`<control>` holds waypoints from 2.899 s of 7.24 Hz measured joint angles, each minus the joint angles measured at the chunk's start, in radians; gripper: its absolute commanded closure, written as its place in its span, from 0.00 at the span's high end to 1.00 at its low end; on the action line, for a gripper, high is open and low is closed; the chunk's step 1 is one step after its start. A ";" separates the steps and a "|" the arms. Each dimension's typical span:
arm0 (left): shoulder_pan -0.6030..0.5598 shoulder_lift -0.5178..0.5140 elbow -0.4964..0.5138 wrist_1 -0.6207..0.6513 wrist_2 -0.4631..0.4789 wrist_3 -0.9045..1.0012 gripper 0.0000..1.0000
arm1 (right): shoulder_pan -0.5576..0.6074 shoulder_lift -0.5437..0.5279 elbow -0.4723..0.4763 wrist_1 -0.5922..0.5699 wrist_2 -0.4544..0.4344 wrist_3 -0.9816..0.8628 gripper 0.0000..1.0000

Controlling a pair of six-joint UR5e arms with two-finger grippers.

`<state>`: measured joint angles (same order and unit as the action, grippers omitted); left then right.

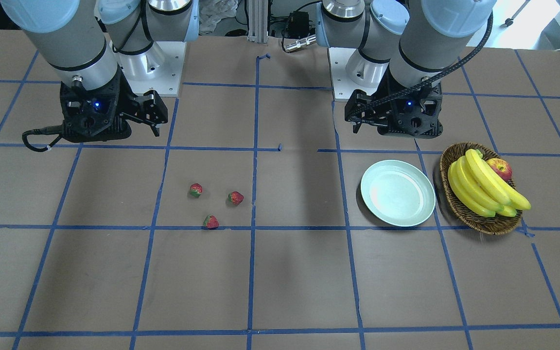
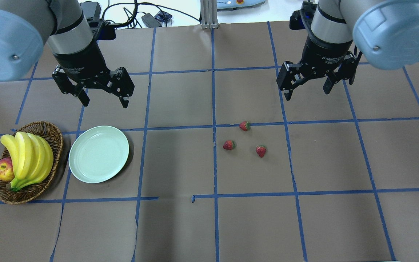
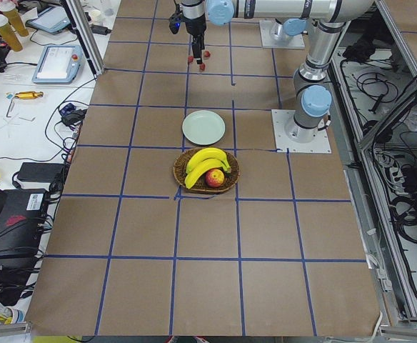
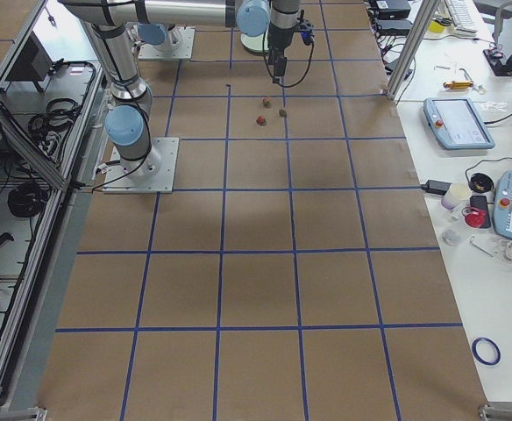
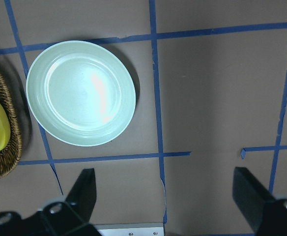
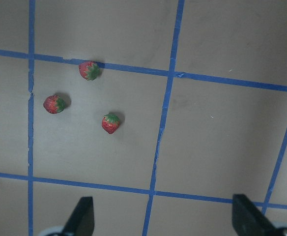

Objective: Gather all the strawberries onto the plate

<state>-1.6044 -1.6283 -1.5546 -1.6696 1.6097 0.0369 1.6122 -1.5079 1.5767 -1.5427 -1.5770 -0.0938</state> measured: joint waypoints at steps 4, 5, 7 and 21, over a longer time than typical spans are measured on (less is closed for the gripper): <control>-0.004 0.002 -0.001 -0.001 0.000 0.001 1.00 | 0.001 0.003 0.000 -0.002 -0.007 0.027 1.00; -0.004 0.002 -0.001 -0.001 0.000 0.001 1.00 | 0.001 0.004 0.000 -0.002 -0.010 0.027 1.00; -0.004 0.002 0.000 0.001 0.002 0.001 1.00 | 0.000 0.006 0.000 -0.002 -0.009 0.028 1.00; -0.002 -0.037 -0.008 0.030 0.008 0.003 1.00 | 0.075 0.160 0.043 -0.201 0.038 0.088 1.00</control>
<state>-1.6061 -1.6652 -1.5626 -1.6399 1.6179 0.0402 1.6876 -1.3481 1.6200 -1.7437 -1.5394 -0.0058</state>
